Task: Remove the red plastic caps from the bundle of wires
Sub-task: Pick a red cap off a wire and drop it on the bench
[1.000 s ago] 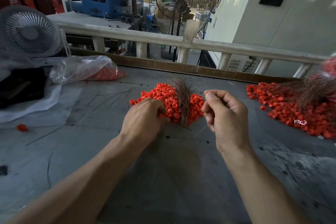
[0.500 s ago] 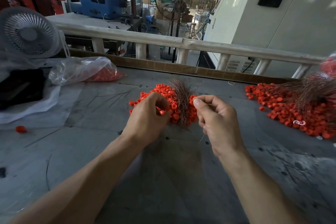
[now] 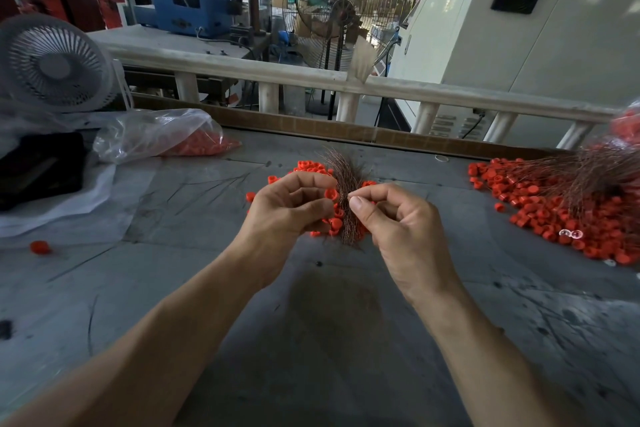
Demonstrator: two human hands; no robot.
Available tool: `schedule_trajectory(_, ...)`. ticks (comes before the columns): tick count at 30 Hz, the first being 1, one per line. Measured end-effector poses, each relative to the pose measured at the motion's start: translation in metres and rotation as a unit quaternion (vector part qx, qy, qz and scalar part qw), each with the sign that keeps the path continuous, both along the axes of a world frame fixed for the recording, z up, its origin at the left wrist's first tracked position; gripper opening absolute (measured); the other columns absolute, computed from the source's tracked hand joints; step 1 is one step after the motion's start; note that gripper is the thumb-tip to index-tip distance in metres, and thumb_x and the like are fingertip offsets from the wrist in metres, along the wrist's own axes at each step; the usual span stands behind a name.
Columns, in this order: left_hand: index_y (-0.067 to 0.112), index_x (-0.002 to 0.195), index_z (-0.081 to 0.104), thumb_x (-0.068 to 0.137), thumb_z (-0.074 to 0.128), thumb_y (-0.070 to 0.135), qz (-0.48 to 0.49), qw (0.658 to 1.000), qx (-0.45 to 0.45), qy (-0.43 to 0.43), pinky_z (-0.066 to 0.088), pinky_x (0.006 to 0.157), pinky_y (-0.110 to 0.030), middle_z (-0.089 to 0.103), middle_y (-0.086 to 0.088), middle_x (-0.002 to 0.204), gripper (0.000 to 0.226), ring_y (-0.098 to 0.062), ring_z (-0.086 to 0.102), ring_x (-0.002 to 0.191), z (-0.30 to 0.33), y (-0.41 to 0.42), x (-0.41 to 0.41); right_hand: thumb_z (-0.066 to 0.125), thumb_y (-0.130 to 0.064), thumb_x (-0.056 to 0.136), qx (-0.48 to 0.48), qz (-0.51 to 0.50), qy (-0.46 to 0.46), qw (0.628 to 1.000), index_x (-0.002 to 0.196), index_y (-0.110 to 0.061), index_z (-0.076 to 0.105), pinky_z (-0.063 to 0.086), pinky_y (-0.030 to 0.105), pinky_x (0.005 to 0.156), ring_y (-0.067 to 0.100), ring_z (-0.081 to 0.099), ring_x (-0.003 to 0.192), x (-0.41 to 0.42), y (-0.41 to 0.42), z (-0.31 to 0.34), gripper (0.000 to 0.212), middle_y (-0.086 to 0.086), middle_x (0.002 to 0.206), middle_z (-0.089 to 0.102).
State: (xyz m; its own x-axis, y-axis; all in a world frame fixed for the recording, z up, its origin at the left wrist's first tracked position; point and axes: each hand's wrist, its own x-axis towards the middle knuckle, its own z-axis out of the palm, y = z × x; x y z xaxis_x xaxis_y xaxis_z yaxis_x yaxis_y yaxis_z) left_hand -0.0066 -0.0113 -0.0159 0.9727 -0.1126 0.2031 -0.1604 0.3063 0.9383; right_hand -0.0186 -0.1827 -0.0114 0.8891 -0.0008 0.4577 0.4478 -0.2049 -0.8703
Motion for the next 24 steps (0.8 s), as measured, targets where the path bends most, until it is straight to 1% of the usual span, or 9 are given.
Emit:
schedule_trajectory(2, 0.002, 0.109, 0.066, 0.086, 0.065, -0.007, 0.001, 1.000, 0.000, 0.000, 0.057, 0.073, -0.033, 0.064, -0.015, 0.088, 0.025, -0.022, 0.065, 0.072, 0.0005, -0.0003, -0.0004, 0.073, -0.016, 0.093, -0.006, -0.002, -0.002, 1.000, 0.086, -0.022, 0.077, 0.039, 0.008, 0.049, -0.002, 0.052, 0.048, -0.0009, 0.0000, 0.0004, 0.010, -0.016, 0.057, 0.064)
schedule_trajectory(4, 0.002, 0.110, 0.066, 0.086, 0.065, -0.007, -0.001, 1.000, 0.000, 0.000, 0.056, 0.071, -0.033, 0.065, -0.012, 0.086, 0.026, -0.021, 0.065, 0.071, 0.0005, -0.0007, -0.0009, 0.075, -0.018, 0.092, -0.018, -0.012, -0.005, 1.000, 0.086, -0.025, 0.077, 0.047, 0.010, 0.056, -0.001, 0.061, 0.058, -0.0017, 0.0006, 0.0007, 0.010, -0.009, 0.068, 0.073)
schedule_trajectory(6, 0.003, 0.110, 0.066, 0.086, 0.065, -0.007, -0.004, 1.000, 0.004, -0.003, 0.055, 0.070, -0.032, 0.065, -0.010, 0.084, 0.026, -0.020, 0.063, 0.072, 0.0001, -0.0008, -0.0011, 0.075, -0.017, 0.091, -0.026, -0.019, -0.012, 0.999, 0.085, -0.027, 0.077, 0.050, 0.010, 0.061, 0.002, 0.067, 0.066, -0.0021, 0.0014, 0.0007, 0.012, -0.007, 0.076, 0.077)
schedule_trajectory(9, 0.005, 0.110, 0.068, 0.088, 0.063, -0.007, -0.011, 1.000, 0.013, -0.010, 0.054, 0.069, -0.030, 0.066, -0.008, 0.084, 0.025, -0.019, 0.062, 0.073, -0.0003, -0.0005, -0.0011, 0.076, -0.019, 0.091, -0.035, -0.019, -0.015, 0.999, 0.085, -0.030, 0.077, 0.050, 0.009, 0.062, 0.005, 0.069, 0.067, -0.0023, 0.0016, 0.0008, 0.013, -0.008, 0.076, 0.077)
schedule_trajectory(12, 0.006, 0.110, 0.069, 0.089, 0.062, -0.006, -0.020, 1.000, 0.015, -0.013, 0.054, 0.069, -0.030, 0.067, -0.004, 0.083, 0.025, -0.017, 0.062, 0.074, -0.0001, -0.0002, -0.0017, 0.075, -0.020, 0.092, -0.043, -0.016, -0.016, 0.999, 0.086, -0.029, 0.077, 0.049, 0.009, 0.062, 0.001, 0.069, 0.067, -0.0021, 0.0008, 0.0004, 0.011, -0.009, 0.075, 0.076)
schedule_trajectory(15, 0.004, 0.113, 0.068, 0.090, 0.062, -0.006, -0.030, 0.999, 0.016, -0.013, 0.053, 0.069, -0.029, 0.067, -0.002, 0.082, 0.026, -0.017, 0.061, 0.075, -0.0007, 0.0001, -0.0020, 0.075, -0.022, 0.092, -0.048, -0.021, -0.022, 0.998, 0.086, -0.030, 0.077, 0.048, 0.007, 0.062, 0.000, 0.069, 0.069, -0.0020, 0.0010, 0.0006, 0.010, -0.011, 0.077, 0.076)
schedule_trajectory(19, 0.001, 0.116, 0.066, 0.089, 0.064, -0.003, -0.037, 0.999, 0.020, -0.015, 0.052, 0.072, -0.031, 0.066, -0.004, 0.085, 0.027, -0.022, 0.058, 0.080, -0.0013, 0.0011, -0.0030, 0.075, -0.022, 0.092, -0.051, -0.018, -0.025, 0.998, 0.087, -0.030, 0.077, 0.047, 0.006, 0.062, 0.000, 0.069, 0.069, -0.0022, 0.0014, 0.0004, 0.010, -0.011, 0.077, 0.076)
schedule_trajectory(24, 0.001, 0.117, 0.066, 0.091, 0.061, -0.002, -0.040, 0.999, 0.023, -0.019, 0.053, 0.070, -0.030, 0.064, -0.008, 0.086, 0.027, -0.020, 0.060, 0.077, -0.0002, 0.0019, -0.0029, 0.075, -0.019, 0.092, -0.050, -0.016, -0.023, 0.998, 0.085, -0.031, 0.077, 0.048, 0.007, 0.061, 0.000, 0.069, 0.068, -0.0028, 0.0013, 0.0010, 0.014, -0.011, 0.076, 0.076)
